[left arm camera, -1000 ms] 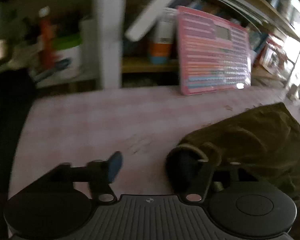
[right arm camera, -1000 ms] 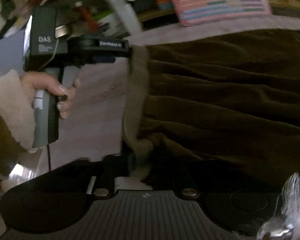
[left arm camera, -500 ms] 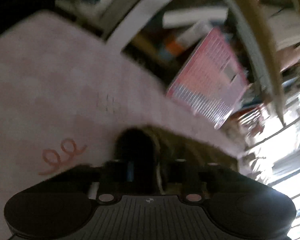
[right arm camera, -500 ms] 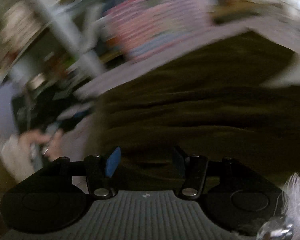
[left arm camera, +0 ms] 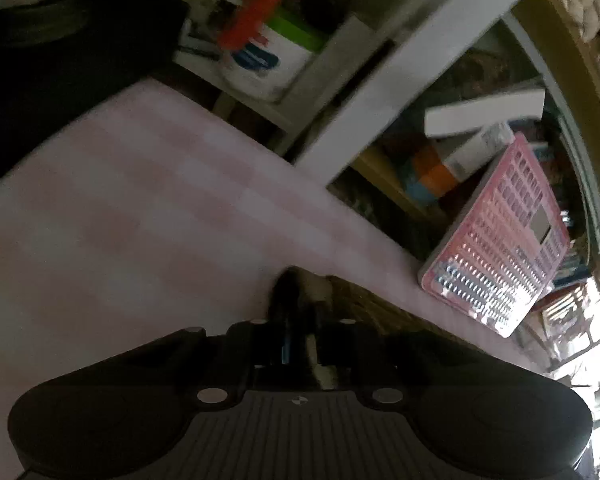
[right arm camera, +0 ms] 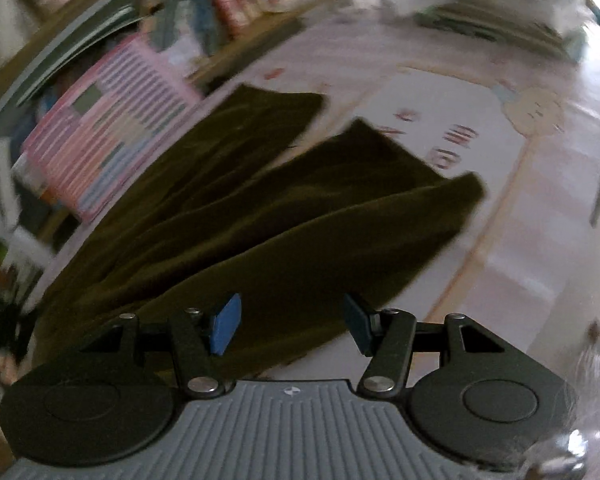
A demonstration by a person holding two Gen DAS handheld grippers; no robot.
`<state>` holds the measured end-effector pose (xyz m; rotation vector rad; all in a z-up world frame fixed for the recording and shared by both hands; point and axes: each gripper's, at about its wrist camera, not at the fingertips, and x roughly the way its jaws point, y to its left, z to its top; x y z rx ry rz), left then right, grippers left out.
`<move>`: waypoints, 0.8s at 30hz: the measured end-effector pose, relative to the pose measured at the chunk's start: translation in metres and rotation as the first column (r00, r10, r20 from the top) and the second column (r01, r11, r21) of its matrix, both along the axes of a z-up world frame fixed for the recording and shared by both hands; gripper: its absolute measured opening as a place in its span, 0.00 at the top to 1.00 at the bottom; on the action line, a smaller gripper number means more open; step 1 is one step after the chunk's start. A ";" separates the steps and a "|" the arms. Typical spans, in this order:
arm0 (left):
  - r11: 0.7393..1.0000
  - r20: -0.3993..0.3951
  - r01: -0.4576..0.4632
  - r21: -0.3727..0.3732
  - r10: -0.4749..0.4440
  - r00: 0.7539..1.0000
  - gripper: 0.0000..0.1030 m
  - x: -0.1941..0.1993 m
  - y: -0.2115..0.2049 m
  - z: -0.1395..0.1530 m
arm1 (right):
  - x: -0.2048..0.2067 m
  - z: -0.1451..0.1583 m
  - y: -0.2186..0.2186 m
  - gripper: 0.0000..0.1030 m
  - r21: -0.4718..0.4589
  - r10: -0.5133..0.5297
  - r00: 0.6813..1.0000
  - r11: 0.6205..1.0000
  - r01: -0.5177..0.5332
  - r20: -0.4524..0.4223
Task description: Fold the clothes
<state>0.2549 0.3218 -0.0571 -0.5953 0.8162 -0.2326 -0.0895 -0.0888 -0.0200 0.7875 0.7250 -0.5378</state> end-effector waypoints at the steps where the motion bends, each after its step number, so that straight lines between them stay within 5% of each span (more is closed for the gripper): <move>1: 1.000 0.010 -0.004 0.002 0.004 1.000 0.87 -0.008 0.006 0.003 | -0.004 -0.003 -0.010 0.47 0.029 -0.034 0.999 0.999 0.034 0.000; 10: 0.996 0.050 -0.092 -0.019 0.093 0.994 0.86 -0.103 0.051 0.020 | -0.021 -0.019 -0.085 0.48 0.267 -0.195 0.981 0.945 0.187 0.005; 12: 0.989 0.039 -0.144 -0.031 0.145 0.989 0.86 -0.128 0.053 0.021 | -0.024 -0.022 -0.101 0.63 0.317 -0.222 0.975 0.925 0.209 0.004; 13: 0.985 0.033 -0.167 -0.037 0.168 0.985 0.86 -0.140 0.052 0.022 | -0.025 -0.023 -0.108 0.86 0.341 -0.235 0.972 0.914 0.220 0.003; 16: 0.978 0.027 -0.206 -0.026 0.207 0.978 0.86 -0.165 0.043 0.025 | -0.029 -0.028 -0.132 0.95 0.413 -0.274 0.962 0.876 0.250 -0.002; 19: 0.972 0.034 -0.234 -0.015 0.234 0.972 0.86 -0.186 0.030 0.034 | 0.004 0.019 -0.140 0.96 0.335 -0.098 0.975 0.942 0.026 0.199; 22: 0.969 0.049 -0.246 -0.014 0.246 0.968 0.86 -0.205 0.017 0.042 | 0.011 0.091 -0.139 0.96 0.171 0.112 0.860 0.959 -0.224 0.498; 24: 0.969 0.051 -0.247 -0.008 0.247 0.968 0.86 -0.217 0.007 0.043 | -0.005 0.095 -0.142 0.96 0.142 0.141 0.838 0.958 -0.251 0.527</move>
